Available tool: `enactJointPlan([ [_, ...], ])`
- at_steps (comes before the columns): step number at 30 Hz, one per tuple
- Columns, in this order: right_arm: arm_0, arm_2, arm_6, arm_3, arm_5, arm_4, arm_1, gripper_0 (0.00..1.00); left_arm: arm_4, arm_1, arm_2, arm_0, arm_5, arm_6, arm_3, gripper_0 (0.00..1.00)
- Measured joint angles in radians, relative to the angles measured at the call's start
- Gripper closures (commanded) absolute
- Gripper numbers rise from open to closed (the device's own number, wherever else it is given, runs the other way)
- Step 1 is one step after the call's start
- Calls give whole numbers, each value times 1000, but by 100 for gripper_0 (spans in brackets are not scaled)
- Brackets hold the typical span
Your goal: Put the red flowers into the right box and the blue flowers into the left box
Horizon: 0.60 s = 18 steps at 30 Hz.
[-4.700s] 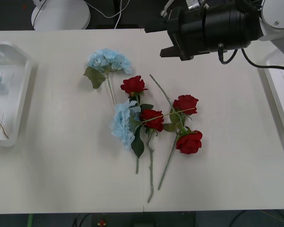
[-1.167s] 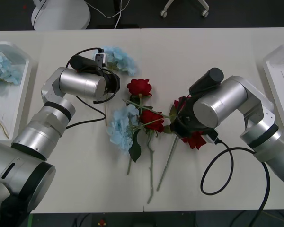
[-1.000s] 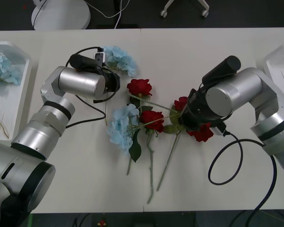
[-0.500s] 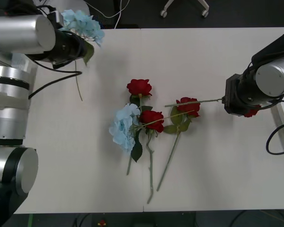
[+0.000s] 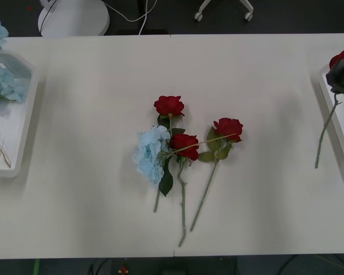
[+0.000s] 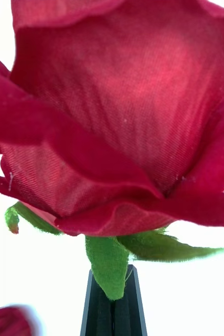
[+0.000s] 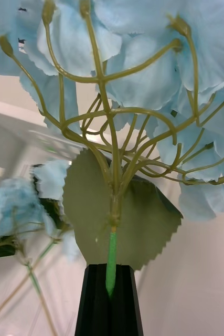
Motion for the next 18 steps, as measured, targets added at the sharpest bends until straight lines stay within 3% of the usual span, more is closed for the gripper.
enactJointPlan([
  [7,-110,-8,307,241,-76,20,-25,100,-143,30,45,41,-84,0,-1,100],
  [12,-154,-8,709,346,-113,112,-35,100,-179,31,45,168,-221,0,-2,100],
  [18,-168,-8,827,465,-232,233,-35,100,-182,31,45,335,-350,0,1,100],
])
